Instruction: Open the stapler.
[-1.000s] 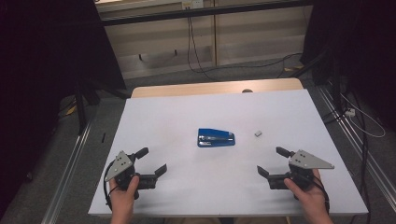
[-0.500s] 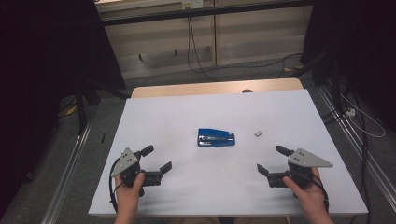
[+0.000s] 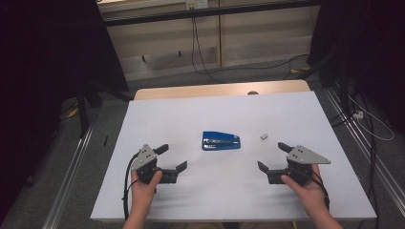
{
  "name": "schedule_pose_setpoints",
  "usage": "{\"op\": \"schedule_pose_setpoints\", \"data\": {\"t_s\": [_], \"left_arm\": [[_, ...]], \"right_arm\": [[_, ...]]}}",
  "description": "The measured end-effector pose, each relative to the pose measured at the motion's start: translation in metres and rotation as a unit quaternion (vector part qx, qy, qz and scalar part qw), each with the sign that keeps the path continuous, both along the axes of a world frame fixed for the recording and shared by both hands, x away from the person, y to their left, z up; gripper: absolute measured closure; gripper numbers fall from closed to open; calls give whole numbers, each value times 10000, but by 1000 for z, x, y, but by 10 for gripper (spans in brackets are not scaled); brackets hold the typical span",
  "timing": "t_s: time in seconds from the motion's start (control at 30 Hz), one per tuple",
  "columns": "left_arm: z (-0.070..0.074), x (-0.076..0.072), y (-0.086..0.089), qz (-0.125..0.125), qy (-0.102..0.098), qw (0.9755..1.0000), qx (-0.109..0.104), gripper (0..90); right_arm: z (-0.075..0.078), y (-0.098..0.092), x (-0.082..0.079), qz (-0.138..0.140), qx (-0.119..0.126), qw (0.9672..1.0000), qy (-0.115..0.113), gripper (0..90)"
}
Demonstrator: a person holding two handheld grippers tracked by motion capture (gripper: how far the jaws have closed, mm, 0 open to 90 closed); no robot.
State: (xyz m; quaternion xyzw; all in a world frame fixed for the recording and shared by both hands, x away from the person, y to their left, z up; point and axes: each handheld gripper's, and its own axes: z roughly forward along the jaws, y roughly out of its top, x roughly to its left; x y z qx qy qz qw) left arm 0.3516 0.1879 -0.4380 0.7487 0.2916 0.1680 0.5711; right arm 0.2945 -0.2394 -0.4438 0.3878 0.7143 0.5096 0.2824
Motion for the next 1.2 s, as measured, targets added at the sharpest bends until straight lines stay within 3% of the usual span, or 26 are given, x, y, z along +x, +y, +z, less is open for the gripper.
{"op": "schedule_pose_setpoints", "data": {"t_s": [0.3, 0.5, 0.63, 0.67, 0.73, 0.83, 0.97, 1.1, 1.2], "left_arm": [[1, 14, -15, -20, 30, 10000, -85, 27], [0, 27, -25, -13, 77, 9999, -62, 27], [2, 33, -29, -102, 151, 9998, -54, 28], [3, 34, -31, -101, 193, 9998, -30, 28], [7, 35, -33, -127, 239, 9995, -142, 29], [12, 38, -37, -162, 180, 9997, -57, 30], [9, 43, -42, -201, 293, 9993, -119, 41], [7, 51, -46, -213, 382, 9990, -39, 46], [9, 58, -49, -288, 488, 9983, -151, 46]], "right_arm": [[5, 18, 17, 63, 65, 9999, -54, 45], [6, 33, 27, 200, 36, 9998, 29, 126], [6, 43, 34, 429, 54, 9990, 121, 277], [6, 43, 34, 429, 54, 9990, 121, 277], [4, 48, 39, 511, 81, 9985, 191, 370], [2, 58, 46, 654, 76, 9973, 323, 491], [2, 64, 52, 705, 109, 9967, 374, 624], [3, 72, 61, 826, 10, 9956, 435, 737], [4, 78, 67, 943, -103, 9945, 454, 819]]}}
